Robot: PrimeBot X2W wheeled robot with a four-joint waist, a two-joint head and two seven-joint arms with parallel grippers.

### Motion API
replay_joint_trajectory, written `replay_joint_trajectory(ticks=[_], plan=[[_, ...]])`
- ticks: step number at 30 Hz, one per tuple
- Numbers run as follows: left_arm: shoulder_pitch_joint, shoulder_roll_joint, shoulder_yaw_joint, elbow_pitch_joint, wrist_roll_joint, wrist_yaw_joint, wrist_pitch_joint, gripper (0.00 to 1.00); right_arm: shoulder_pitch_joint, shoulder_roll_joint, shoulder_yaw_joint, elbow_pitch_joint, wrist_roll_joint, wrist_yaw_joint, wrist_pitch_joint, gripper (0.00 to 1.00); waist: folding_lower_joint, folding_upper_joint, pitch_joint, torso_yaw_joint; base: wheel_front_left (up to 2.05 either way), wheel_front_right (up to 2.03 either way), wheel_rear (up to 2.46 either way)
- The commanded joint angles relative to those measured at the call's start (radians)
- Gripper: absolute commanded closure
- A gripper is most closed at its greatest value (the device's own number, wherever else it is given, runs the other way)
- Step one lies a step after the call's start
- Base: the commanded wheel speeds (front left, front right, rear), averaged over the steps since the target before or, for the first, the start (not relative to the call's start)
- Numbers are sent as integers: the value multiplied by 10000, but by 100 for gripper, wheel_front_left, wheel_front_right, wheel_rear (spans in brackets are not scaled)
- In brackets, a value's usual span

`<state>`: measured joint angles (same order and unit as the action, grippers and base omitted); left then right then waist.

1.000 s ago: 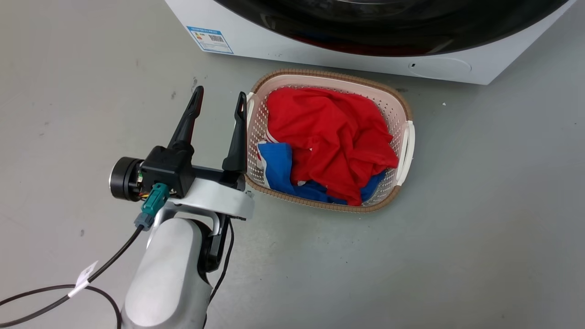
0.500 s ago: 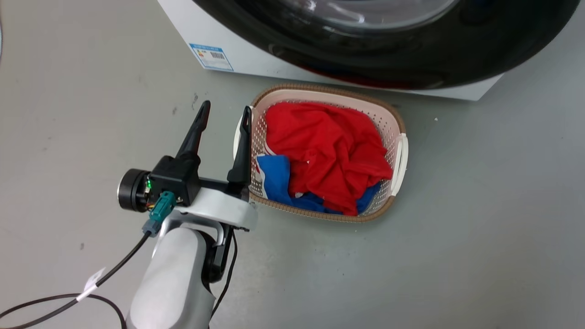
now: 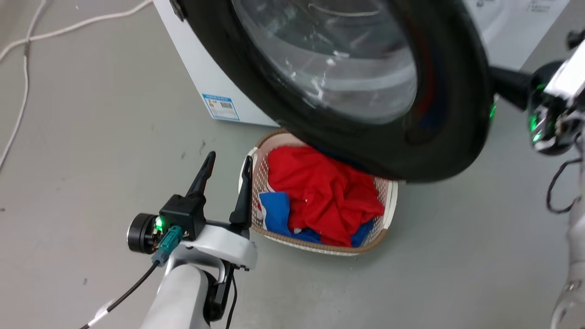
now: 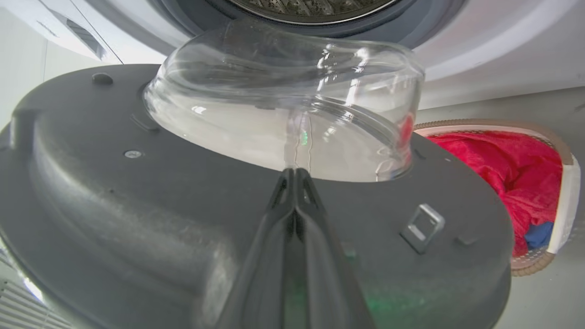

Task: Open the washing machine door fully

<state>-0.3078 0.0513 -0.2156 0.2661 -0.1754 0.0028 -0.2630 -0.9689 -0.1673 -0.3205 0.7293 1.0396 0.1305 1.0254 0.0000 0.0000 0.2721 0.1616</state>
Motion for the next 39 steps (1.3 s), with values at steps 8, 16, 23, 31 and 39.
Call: replay_joint_trajectory(ticks=[8, 16, 23, 31, 39], plan=[[506, -9, 34, 163, -6, -73, -26, 0, 2088, 911, 223, -1922, 342, 5, 642, 100, 0, 0, -864, 179, 0, 0, 0], [814, -9, 115, 223, -7, -54, -26, 0, 3216, 1188, 1034, -3121, 932, 5, 1081, 100, 0, 0, -1183, 139, 0, 0, 0], [913, -10, 115, 272, -17, -52, -26, 0, 3831, 1192, 2593, -3673, 2004, 5, 808, 100, 0, 0, -1301, 128, 0, 0, 0], [997, -9, 86, 309, -62, -49, -26, 0, 4418, 1184, 3640, -4237, 2335, 5, -65, 100, 0, 0, -1440, 35, 0, 0, 0], [1058, -6, 79, 385, -28, -60, -26, 0, 4937, 1168, 3176, -4862, 1843, 5, -1935, 100, 0, 0, -1606, -154, 0, 0, 0]])
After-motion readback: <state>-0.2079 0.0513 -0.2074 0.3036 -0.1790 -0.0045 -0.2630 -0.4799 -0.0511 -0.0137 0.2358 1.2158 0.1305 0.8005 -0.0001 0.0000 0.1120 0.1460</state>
